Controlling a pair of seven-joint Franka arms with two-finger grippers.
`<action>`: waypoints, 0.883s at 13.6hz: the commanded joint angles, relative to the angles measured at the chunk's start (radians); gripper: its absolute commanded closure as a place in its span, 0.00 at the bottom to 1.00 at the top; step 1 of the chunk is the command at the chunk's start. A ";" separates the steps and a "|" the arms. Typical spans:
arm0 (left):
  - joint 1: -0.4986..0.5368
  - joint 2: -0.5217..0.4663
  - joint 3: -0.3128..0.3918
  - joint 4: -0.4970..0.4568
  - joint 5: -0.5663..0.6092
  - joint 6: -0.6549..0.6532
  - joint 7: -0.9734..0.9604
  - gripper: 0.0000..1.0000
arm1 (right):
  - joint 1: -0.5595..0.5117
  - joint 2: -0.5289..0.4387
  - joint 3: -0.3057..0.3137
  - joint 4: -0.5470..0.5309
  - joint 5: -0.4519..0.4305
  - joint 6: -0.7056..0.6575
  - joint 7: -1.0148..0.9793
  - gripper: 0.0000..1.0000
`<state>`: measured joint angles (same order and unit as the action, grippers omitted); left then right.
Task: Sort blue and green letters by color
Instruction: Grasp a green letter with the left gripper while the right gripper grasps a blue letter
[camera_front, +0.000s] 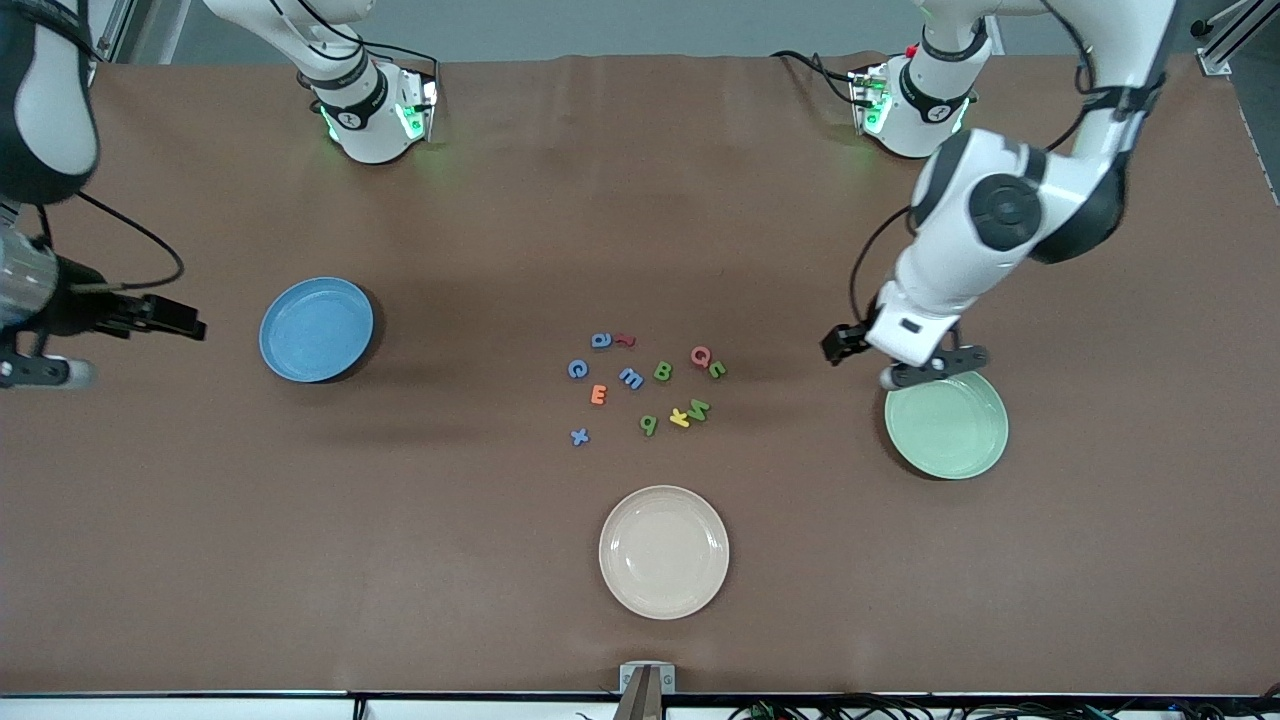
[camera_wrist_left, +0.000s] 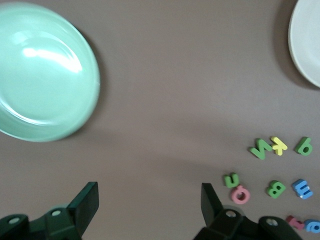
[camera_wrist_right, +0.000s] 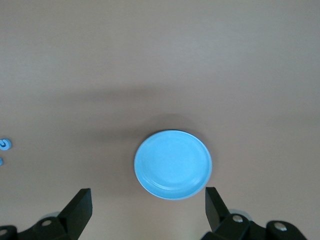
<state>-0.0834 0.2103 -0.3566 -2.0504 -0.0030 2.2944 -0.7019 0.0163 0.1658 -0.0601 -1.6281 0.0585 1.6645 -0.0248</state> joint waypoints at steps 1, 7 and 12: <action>-0.048 0.105 -0.001 0.010 0.055 0.094 -0.118 0.17 | 0.092 0.040 0.003 0.011 0.043 0.047 0.122 0.00; -0.179 0.331 0.007 0.125 0.231 0.186 -0.462 0.31 | 0.368 0.213 0.003 0.007 0.081 0.279 0.386 0.00; -0.248 0.445 0.010 0.206 0.324 0.186 -0.622 0.35 | 0.517 0.340 0.003 -0.019 0.083 0.401 0.502 0.17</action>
<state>-0.3081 0.6118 -0.3549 -1.8952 0.2953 2.4837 -1.2870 0.5004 0.4696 -0.0463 -1.6457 0.1322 2.0344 0.4589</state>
